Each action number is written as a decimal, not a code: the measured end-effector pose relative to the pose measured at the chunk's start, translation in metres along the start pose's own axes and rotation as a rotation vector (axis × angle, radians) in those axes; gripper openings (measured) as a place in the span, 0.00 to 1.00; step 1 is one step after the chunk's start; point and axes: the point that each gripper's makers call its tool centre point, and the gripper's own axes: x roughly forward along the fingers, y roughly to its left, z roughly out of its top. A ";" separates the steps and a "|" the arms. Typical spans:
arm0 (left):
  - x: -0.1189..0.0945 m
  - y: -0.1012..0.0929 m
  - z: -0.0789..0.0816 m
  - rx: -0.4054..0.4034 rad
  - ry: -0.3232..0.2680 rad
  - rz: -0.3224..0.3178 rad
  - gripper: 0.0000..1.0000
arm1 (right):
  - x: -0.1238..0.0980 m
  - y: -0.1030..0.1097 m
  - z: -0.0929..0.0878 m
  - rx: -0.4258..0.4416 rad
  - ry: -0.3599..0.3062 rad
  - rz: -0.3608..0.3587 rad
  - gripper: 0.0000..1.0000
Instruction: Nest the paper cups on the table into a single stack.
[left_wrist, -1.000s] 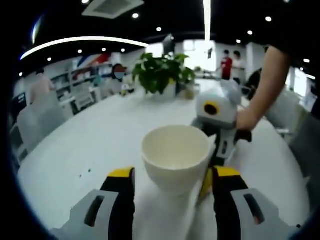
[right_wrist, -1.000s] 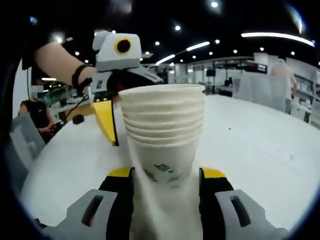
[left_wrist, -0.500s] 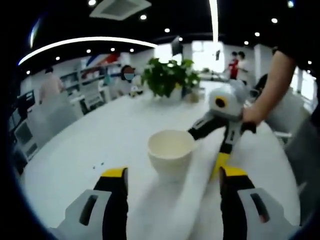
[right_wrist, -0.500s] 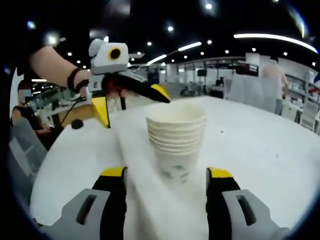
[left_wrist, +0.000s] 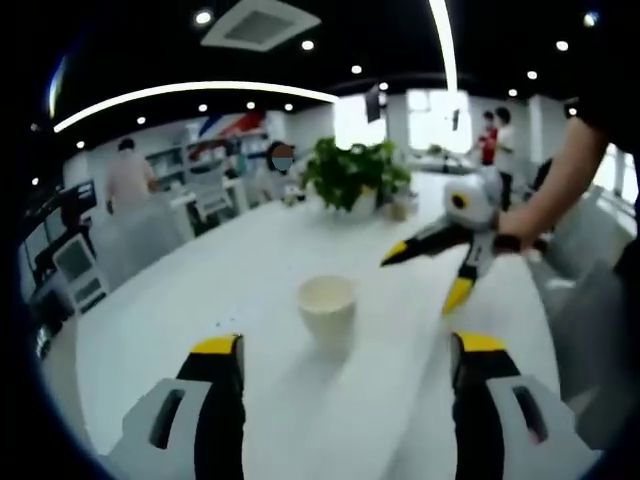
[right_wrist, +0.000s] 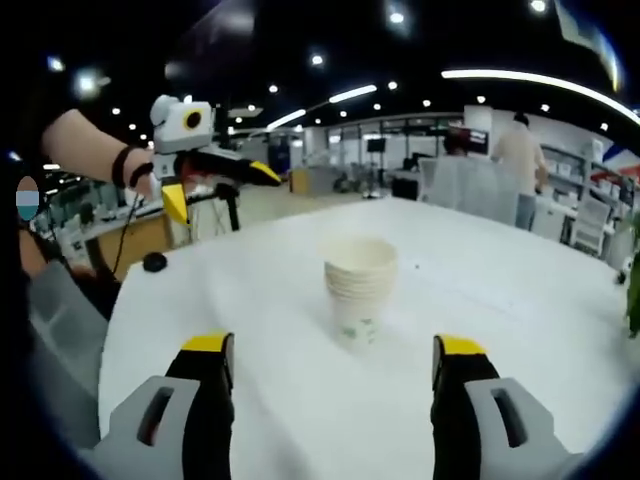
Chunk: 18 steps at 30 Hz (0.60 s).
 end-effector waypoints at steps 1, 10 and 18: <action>-0.005 -0.002 0.000 -0.002 0.000 0.001 0.86 | -0.007 0.004 0.003 0.003 -0.003 -0.007 0.83; -0.049 -0.029 0.002 -0.013 -0.013 0.030 0.89 | -0.051 0.032 0.026 0.026 -0.054 -0.069 0.90; -0.072 -0.042 -0.022 -0.100 -0.005 0.063 0.94 | -0.065 0.050 0.011 0.021 0.000 -0.095 0.96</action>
